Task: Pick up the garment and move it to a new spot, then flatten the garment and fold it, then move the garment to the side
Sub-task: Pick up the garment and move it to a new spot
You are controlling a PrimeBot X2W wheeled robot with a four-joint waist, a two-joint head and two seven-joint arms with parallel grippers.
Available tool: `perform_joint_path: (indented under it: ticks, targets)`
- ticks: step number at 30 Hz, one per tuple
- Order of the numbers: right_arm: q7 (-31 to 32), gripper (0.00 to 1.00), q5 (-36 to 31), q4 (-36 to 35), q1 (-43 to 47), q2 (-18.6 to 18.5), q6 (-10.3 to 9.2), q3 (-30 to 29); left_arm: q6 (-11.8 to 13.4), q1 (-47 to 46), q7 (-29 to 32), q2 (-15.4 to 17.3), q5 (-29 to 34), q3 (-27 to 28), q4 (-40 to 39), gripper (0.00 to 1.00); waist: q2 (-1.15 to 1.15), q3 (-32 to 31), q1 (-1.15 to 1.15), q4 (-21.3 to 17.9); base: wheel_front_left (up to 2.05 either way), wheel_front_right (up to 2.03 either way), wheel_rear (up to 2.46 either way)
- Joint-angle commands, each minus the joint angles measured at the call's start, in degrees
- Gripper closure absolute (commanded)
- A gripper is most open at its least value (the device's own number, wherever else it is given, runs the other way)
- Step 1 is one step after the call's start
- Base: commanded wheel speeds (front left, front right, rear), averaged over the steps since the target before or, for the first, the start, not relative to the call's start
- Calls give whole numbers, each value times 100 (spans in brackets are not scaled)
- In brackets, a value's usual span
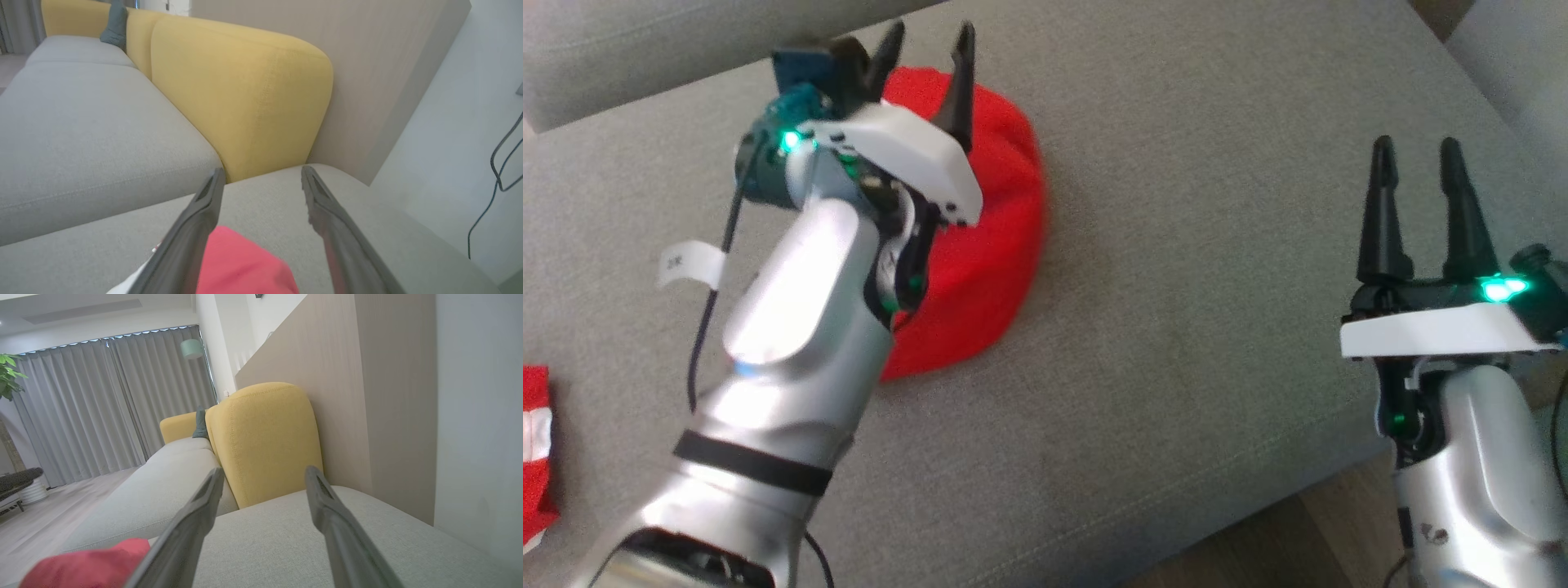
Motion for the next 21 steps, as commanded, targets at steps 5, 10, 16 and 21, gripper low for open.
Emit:
perform_joint_path:
  ticks: [5,10,16,21]
  targets:
    - [-61,0,-33,-233,-113,-22,-4,-6,-157,-429,-464,370,-26,324,1,0,0,-95,0,406,0,0,0]
    - [-61,0,-130,-223,52,-22,-4,-47,-215,-95,-759,968,58,479,-105,0,0,-310,0,1095,0,0,0]
    - [-61,0,-306,-117,323,-22,-4,-22,-234,1032,-981,1358,69,517,-579,0,0,-588,0,2006,0,0,0]
    - [-61,0,-358,16,532,-22,-4,79,-110,2249,-1075,1279,-29,666,-1204,0,0,-760,0,2565,0,0,0]
